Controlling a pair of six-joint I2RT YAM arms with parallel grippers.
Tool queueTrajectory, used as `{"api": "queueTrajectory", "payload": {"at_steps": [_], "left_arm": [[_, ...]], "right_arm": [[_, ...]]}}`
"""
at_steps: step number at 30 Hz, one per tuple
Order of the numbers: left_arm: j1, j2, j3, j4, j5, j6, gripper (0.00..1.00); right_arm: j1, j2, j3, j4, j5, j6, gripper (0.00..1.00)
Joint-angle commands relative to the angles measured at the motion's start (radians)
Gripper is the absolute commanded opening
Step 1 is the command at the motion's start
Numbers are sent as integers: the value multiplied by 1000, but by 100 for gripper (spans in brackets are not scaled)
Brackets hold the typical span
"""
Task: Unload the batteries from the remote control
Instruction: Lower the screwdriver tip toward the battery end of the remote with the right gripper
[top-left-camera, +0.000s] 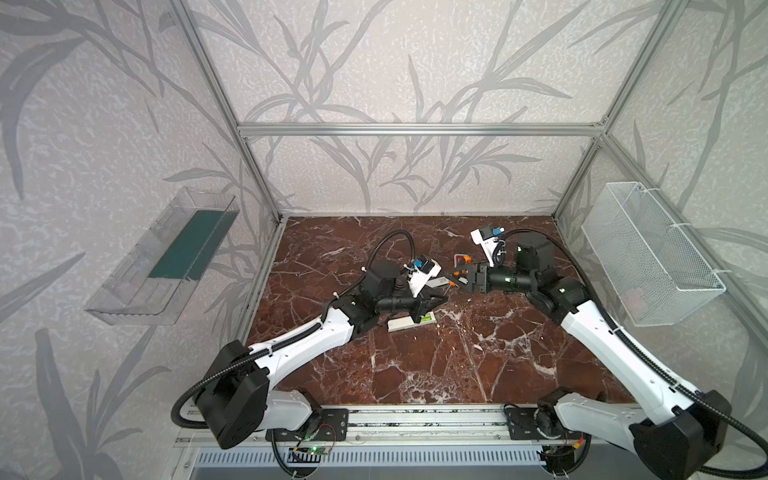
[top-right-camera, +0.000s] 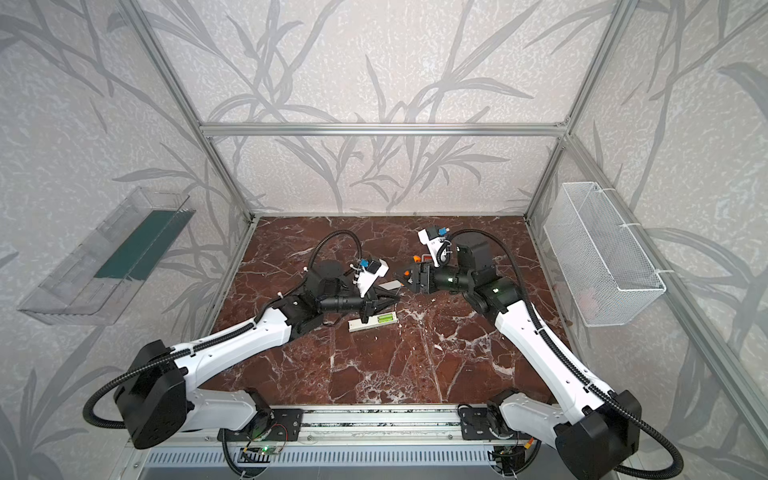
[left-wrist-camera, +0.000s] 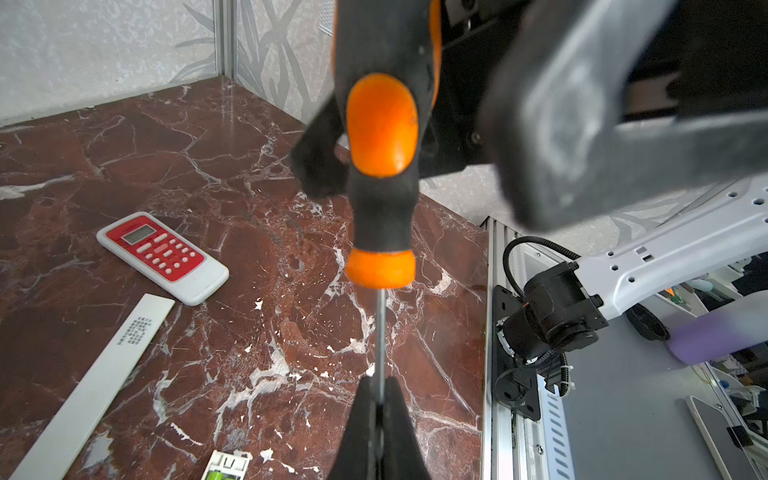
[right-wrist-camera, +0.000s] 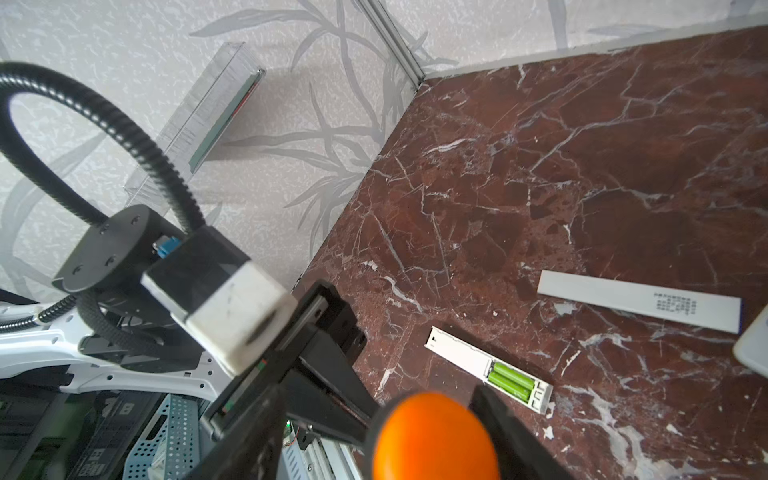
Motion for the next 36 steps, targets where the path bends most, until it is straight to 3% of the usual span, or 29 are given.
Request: {"api": "queueTrajectory", "payload": {"at_steps": [1,6,12,14,16,17,19,22,24,26,29,36], "left_arm": [[7,-32,7,25,42,6,0],[7,-38,7,8,50,9,0],[7,-43,6,-9,55,12,0],[7,-43,8,-22,55,19,0],[7,-44,9,-33,47,26,0],[7,-45,11,-38,39,29,0],[10,-52,10,-55,11,36,4],[19,-74,2,-106,-79,30,32],[31,-100,-11,-156,-164,7,39],[62,-134,-39,-206,-237,-46,42],[130,-189,-107,-264,-306,-178,43],[210,-289,-306,-273,-386,-381,44]], "right_arm": [[0,-27,-20,29,-34,23,63],[1,-17,-66,153,-28,116,51],[10,2,-55,175,-20,128,40],[13,0,-56,177,-15,126,30],[21,-4,-62,180,-8,118,6],[26,-4,-63,178,-2,114,0],[30,-12,-71,153,44,104,0],[68,-40,-82,78,240,53,0],[157,-58,-89,23,460,-12,0],[284,-61,-105,4,695,-72,0],[407,-39,-154,80,886,-98,0],[494,81,-233,285,1029,-130,0]]}}
